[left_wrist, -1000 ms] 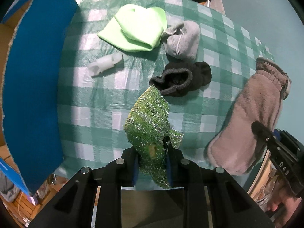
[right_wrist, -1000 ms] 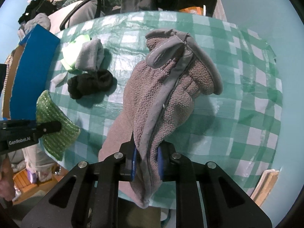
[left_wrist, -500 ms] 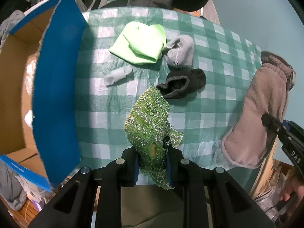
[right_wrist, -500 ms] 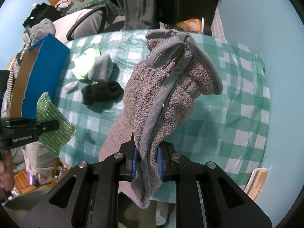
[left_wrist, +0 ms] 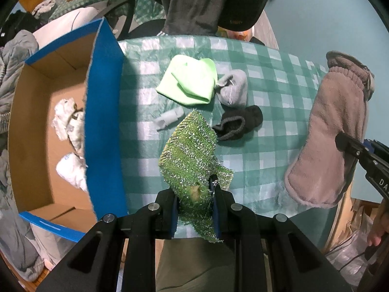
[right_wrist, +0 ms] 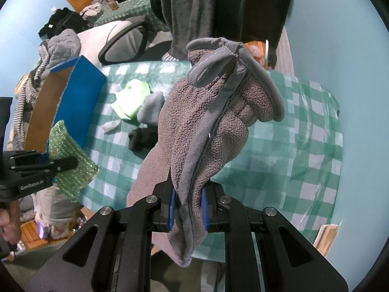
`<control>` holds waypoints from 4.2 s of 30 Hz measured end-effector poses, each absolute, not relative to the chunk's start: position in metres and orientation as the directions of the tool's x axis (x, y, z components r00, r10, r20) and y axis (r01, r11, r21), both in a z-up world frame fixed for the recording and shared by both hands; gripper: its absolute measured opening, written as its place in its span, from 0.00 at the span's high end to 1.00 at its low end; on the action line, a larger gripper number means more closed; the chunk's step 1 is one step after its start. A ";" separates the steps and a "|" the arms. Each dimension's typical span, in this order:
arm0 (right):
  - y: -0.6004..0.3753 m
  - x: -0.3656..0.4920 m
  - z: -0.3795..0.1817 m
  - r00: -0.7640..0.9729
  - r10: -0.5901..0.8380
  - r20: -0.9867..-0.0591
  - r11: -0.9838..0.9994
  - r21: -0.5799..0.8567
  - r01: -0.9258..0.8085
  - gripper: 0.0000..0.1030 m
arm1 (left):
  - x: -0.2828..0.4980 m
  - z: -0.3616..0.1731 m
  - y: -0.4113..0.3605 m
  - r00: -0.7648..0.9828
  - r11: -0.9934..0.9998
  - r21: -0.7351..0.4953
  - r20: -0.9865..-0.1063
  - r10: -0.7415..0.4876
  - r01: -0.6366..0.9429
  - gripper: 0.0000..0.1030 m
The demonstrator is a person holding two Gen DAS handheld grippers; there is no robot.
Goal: Organize soft objects
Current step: 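Lift the green scrubber with the left tool while the right tool lifts the brown mitten, then carry the scrubber with the left tool while the right tool carries the mitten over the box, then open both tools to drop the scrubber and mitten into the box, then move both open tools back over the table toward the remaining items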
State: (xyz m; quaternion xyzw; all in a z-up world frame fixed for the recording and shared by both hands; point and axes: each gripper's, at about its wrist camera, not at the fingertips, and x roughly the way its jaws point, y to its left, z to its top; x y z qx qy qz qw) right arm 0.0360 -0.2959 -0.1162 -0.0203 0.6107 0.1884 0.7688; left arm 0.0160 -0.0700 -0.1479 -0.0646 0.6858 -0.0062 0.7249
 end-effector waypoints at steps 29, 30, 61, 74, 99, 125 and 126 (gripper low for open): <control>-0.178 0.054 -0.067 0.210 0.374 -0.903 0.839 0.232 -0.493 0.85 | 0.000 -0.095 0.038 0.168 0.976 -0.110 -0.983 -0.078 -0.186 0.79; -0.173 0.053 -0.066 0.208 0.378 -0.902 0.833 0.234 -0.501 0.85 | -0.001 -0.095 0.042 0.168 0.976 -0.109 -0.983 -0.077 -0.191 0.79; -0.020 0.047 -0.060 0.131 0.449 -0.884 0.683 0.245 -0.688 0.85 | -0.033 -0.090 0.150 0.197 0.944 -0.068 -0.980 -0.003 -0.323 0.79; 0.034 0.051 -0.084 0.062 0.406 -0.912 0.645 0.238 -0.726 0.85 | -0.032 -0.114 0.170 0.163 0.946 -0.066 -0.986 -0.014 -0.317 0.79; 0.064 0.065 -0.111 0.068 0.331 -0.941 0.653 0.177 -0.736 0.43 | -0.017 -0.143 0.175 0.099 0.964 0.005 -0.995 0.033 -0.265 0.41; -0.037 0.070 -0.093 0.122 0.302 -0.946 0.736 0.149 -0.660 0.34 | -0.003 -0.101 0.103 0.172 0.984 0.018 -0.984 0.049 -0.176 0.33; -0.043 0.071 -0.094 0.121 0.298 -0.947 0.742 0.150 -0.653 0.34 | -0.002 -0.101 0.099 0.172 0.985 0.017 -0.984 0.046 -0.169 0.33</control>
